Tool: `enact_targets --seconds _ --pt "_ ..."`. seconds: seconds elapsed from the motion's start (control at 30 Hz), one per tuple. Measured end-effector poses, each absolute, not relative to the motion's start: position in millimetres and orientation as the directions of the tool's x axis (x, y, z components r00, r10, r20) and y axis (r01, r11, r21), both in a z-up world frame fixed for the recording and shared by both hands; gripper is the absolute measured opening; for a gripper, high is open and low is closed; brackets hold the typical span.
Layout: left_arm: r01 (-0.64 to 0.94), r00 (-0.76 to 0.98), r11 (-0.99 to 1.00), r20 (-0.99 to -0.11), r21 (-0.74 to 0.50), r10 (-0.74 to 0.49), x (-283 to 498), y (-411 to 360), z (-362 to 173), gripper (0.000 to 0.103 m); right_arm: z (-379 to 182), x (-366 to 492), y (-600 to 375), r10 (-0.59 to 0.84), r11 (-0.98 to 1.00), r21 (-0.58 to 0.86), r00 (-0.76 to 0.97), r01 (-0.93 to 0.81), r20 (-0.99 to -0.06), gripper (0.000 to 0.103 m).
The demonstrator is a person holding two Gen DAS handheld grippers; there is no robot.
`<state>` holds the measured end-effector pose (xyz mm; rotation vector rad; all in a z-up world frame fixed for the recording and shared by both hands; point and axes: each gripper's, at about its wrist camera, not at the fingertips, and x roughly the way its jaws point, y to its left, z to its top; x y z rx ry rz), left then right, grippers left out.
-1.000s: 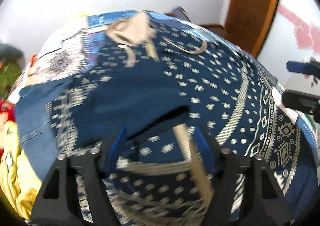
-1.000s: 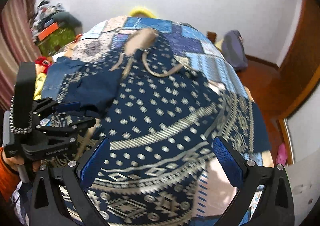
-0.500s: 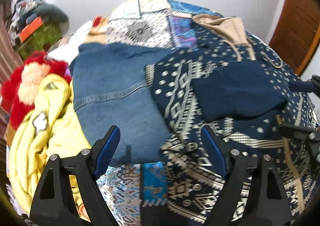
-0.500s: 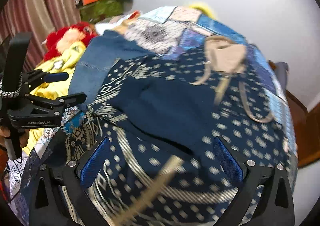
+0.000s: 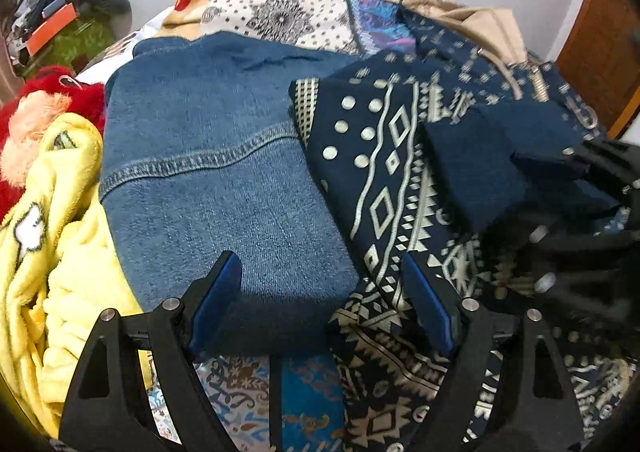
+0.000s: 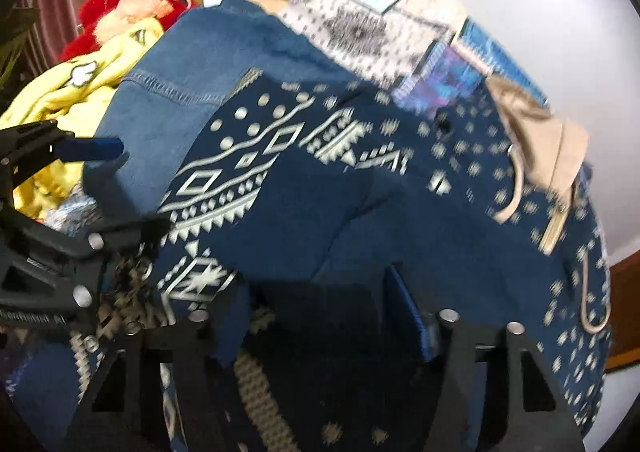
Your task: Fold large clothes
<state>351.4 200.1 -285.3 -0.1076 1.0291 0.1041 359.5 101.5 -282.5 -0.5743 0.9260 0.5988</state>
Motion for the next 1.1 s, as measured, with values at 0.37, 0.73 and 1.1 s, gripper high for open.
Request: enact_targets --seconds 0.37,0.73,1.1 --pt "-0.148 0.491 0.989 -0.865 0.028 0.099 356 190 -278 0.082 -220 362 49 0.321 0.787 -0.092 0.532 -0.611 -0.783 0.012" --pt "-0.023 0.592 0.998 -0.805 -0.052 -0.029 376 118 -215 0.082 -156 355 -77 0.311 0.899 0.001 0.637 -0.438 -0.706 0.012" --pt "-0.056 0.473 0.997 -0.881 -0.059 -0.025 393 99 -277 0.081 -186 362 -192 0.234 0.959 0.075 0.619 -0.272 -0.75 0.008"
